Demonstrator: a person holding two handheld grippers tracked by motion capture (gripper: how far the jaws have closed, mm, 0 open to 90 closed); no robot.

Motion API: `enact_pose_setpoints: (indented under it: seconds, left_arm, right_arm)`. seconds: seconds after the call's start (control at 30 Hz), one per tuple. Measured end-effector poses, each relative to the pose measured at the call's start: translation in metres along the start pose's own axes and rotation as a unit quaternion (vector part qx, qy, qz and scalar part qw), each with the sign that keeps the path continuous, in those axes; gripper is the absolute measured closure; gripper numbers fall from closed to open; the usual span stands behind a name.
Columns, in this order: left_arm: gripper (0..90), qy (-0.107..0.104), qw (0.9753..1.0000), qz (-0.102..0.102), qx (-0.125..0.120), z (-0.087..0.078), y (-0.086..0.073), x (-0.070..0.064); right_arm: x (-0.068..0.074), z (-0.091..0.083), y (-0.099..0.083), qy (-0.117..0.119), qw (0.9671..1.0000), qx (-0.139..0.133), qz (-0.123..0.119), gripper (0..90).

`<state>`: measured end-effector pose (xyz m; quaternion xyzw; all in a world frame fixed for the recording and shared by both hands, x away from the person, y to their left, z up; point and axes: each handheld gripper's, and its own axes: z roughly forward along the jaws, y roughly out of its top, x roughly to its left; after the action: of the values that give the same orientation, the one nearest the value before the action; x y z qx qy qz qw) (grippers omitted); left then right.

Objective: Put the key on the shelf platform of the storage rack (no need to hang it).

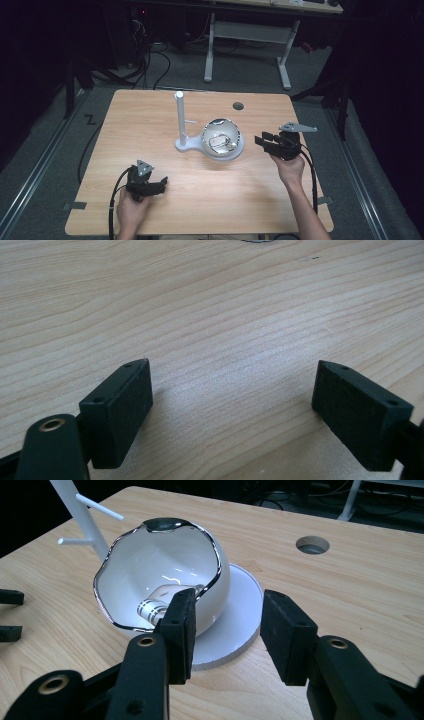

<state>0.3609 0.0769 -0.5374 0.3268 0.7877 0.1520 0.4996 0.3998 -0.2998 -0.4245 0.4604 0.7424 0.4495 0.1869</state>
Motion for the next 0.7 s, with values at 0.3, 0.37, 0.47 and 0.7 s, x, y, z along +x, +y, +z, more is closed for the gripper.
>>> enact_pose_setpoints:
  seconds: [0.3, 0.37, 0.47, 0.7]
  left_arm:
    - [16.8, 0.0, 1.0, 0.002, 0.0, 0.0, 0.0, 0.0]
    - [16.8, 0.0, 1.0, 0.002, 0.0, 0.0, 0.0, 0.0]
    - [16.8, 0.0, 1.0, 0.003, 0.0, 0.0, 0.0, 0.0]
    - [16.8, 0.0, 1.0, 0.002, 0.0, 0.0, 0.0, 0.0]
  right_arm:
    - [-0.011, -0.017, -0.01, -0.016, 0.9997, -0.012, 0.013, 57.9]
    - [-0.012, -0.021, -0.012, -0.018, 0.9996, -0.016, 0.016, 57.9]
    - [-0.015, -0.028, -0.016, -0.021, 0.9994, -0.021, 0.019, 57.8]
    - [-0.02, -0.042, -0.024, -0.03, 0.9988, -0.026, 0.027, 57.6]
